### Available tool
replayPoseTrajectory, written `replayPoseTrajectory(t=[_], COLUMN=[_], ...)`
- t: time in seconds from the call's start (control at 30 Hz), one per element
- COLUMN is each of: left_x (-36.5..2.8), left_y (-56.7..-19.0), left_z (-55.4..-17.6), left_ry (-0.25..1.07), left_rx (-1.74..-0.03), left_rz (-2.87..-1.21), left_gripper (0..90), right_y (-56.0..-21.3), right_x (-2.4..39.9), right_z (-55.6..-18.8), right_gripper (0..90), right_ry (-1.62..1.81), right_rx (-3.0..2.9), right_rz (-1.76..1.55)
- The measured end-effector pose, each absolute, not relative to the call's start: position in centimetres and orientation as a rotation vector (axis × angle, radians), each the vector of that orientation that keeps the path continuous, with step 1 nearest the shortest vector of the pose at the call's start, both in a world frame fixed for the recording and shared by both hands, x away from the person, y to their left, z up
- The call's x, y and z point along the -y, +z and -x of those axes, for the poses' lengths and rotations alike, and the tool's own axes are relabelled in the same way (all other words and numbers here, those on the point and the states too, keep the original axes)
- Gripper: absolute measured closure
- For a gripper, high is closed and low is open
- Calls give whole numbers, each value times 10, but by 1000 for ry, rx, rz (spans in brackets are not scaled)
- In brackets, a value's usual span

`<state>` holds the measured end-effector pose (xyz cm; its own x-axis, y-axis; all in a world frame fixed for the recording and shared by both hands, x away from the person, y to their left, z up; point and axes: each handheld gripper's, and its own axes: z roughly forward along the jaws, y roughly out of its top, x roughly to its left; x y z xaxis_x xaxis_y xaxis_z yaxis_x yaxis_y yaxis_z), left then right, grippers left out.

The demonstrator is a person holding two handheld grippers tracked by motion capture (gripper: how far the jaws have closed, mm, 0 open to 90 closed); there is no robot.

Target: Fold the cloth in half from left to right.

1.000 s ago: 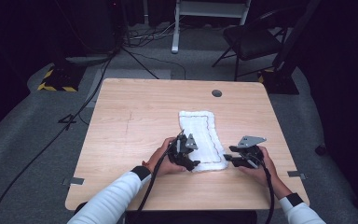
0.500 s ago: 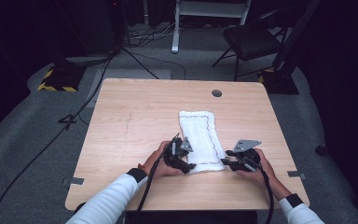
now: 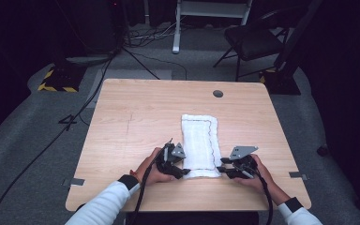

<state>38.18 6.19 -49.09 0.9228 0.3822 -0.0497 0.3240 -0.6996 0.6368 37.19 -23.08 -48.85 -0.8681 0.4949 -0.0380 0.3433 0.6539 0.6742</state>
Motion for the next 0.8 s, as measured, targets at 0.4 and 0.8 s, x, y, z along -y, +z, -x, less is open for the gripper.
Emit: replayPoseTrajectory(t=[0.4, 0.8], left_x=[-84, -98], left_y=[-488, -466], left_z=[-363, -388], left_ry=[121, 217], left_rx=[-533, -601], left_rz=[-2392, -2313], left_gripper=[301, 233], right_y=[-488, -458], right_x=[224, 241], right_z=[-363, -389], right_gripper=[440, 400], right_ry=[993, 1101], right_rx=[-2716, -2520], right_rz=[-626, -721])
